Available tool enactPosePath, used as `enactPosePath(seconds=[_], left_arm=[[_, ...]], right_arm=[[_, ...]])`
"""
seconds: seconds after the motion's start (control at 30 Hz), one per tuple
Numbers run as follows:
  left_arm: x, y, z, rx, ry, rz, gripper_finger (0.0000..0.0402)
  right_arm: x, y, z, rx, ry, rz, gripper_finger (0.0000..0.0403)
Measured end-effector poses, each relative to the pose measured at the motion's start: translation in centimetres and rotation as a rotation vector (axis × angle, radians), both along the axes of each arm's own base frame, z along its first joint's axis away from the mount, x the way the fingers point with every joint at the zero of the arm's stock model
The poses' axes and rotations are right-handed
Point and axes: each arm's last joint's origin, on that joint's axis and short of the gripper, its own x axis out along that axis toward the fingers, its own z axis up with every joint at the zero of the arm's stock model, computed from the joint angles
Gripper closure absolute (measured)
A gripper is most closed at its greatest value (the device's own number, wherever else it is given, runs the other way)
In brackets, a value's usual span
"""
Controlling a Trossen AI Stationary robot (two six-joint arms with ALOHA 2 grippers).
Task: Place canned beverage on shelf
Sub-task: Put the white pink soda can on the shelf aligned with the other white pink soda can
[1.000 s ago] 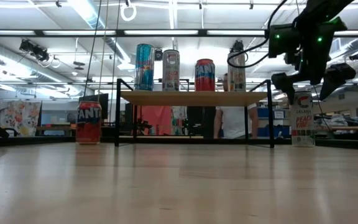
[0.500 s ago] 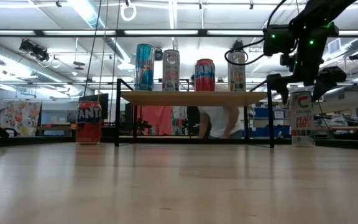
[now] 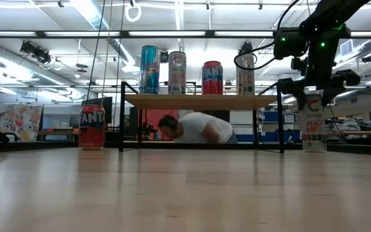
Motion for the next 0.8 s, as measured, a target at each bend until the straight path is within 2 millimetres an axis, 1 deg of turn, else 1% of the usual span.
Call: enactPosePath(seconds=[0.03, 0.23, 0.47, 0.8], left_arm=[[0.0, 0.0, 0.0, 0.0, 0.0, 0.0, 0.0392], [0.0, 0.0, 0.0, 0.0, 0.0, 0.0, 0.0392], [0.0, 0.0, 0.0, 0.0, 0.0, 0.0, 0.0392], [0.0, 0.0, 0.0, 0.0, 0.0, 0.0, 0.0392]], right_arm=[[0.0, 0.0, 0.0, 0.004, 0.005, 0.006, 0.0141], [0.3, 0.7, 0.0, 0.016, 0.031, 0.052, 0.0142], [0.5, 2.4, 0.4, 0.033, 0.04, 0.146, 0.0142], [0.1, 4.8, 2.0, 0.001, -0.077, 0.25, 0.0142]])
